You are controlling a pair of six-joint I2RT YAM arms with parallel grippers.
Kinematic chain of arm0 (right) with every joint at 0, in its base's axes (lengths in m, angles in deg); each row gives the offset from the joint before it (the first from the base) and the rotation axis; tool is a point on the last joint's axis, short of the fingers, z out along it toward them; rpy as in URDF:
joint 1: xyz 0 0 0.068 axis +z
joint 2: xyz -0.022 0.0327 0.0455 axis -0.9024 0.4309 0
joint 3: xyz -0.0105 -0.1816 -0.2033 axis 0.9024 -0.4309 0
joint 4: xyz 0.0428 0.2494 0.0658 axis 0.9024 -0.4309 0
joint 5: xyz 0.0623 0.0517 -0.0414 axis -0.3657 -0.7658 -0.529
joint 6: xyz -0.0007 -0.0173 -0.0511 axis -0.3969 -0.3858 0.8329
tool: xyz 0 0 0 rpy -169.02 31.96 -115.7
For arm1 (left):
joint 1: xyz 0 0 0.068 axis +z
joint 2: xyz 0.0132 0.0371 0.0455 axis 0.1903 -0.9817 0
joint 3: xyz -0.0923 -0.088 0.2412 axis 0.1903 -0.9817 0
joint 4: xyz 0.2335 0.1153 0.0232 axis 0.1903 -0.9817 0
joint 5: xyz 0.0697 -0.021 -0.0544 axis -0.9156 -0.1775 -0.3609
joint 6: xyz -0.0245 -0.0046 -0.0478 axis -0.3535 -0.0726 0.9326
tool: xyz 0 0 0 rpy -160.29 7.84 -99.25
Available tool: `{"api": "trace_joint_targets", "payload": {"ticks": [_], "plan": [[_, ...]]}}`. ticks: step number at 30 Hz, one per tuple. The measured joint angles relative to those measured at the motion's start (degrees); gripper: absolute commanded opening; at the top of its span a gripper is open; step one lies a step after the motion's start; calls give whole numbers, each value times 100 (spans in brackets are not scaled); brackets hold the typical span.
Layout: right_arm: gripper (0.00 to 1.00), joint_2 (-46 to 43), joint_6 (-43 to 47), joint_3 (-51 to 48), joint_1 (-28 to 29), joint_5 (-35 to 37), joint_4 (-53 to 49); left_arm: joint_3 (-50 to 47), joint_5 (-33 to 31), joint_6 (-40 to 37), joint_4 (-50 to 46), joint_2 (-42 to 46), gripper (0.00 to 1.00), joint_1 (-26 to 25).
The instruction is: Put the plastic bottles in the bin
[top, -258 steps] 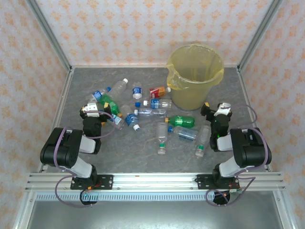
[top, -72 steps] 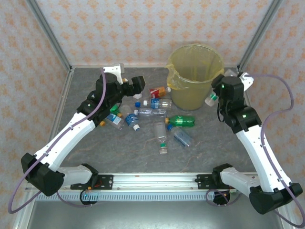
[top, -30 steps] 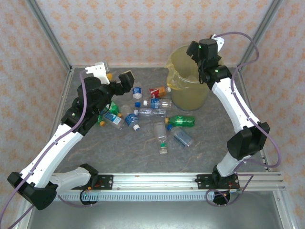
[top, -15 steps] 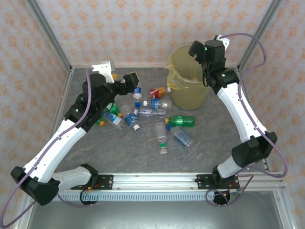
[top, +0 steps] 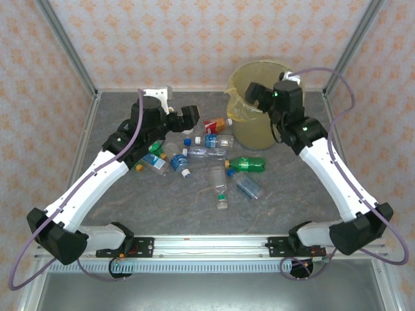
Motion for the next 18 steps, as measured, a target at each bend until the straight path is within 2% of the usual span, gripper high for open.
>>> {"api": "trace_joint_targets", "payload": {"ticks": [11,18], "plan": [[100,-273,-393,-748,1139,127,-306,-144,-236,144,-433,63,99,0],[100,-243,-986,-785,1853,599,-680,-494,-321,15,-785,210,99,90]]}}
